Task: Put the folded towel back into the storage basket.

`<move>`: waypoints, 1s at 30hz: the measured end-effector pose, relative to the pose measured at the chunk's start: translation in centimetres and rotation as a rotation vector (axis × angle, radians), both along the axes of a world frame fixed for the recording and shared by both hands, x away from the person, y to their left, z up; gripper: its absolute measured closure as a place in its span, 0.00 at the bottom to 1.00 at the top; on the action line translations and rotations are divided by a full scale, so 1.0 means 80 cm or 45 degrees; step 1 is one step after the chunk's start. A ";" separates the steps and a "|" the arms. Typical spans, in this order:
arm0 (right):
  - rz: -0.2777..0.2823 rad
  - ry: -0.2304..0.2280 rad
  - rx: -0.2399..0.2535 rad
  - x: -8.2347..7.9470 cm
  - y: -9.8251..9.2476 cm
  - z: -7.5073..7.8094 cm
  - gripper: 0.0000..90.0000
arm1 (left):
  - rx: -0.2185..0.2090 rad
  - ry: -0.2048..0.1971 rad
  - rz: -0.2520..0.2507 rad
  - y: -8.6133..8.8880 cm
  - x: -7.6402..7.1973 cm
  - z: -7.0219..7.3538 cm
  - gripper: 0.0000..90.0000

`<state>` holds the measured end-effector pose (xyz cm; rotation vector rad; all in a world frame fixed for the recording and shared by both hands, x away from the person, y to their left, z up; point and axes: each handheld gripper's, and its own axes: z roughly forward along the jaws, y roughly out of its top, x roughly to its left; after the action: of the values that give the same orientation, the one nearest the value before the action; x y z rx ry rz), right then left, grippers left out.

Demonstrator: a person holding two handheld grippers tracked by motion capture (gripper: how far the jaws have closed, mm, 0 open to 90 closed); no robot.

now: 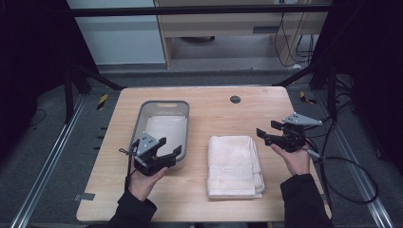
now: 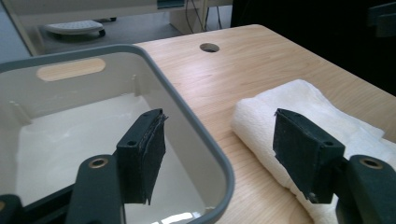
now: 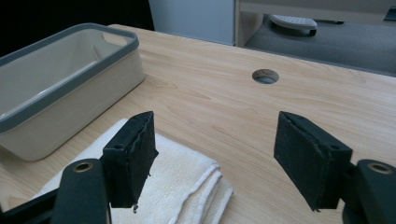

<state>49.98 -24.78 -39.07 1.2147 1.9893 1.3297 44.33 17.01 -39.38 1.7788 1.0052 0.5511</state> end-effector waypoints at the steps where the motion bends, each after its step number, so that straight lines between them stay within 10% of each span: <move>1: 0.003 0.001 -0.002 0.001 0.001 -0.001 0.33 | 0.007 0.003 -0.011 -0.003 -0.001 0.000 0.37; 30: 0.029 0.126 -0.044 0.005 0.010 -0.049 0.32 | 0.103 0.089 -0.135 -0.061 -0.019 -0.039 0.38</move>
<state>50.41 -23.95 -42.96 1.2677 2.0914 1.2628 42.82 12.10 -42.50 1.9226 0.9412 0.4720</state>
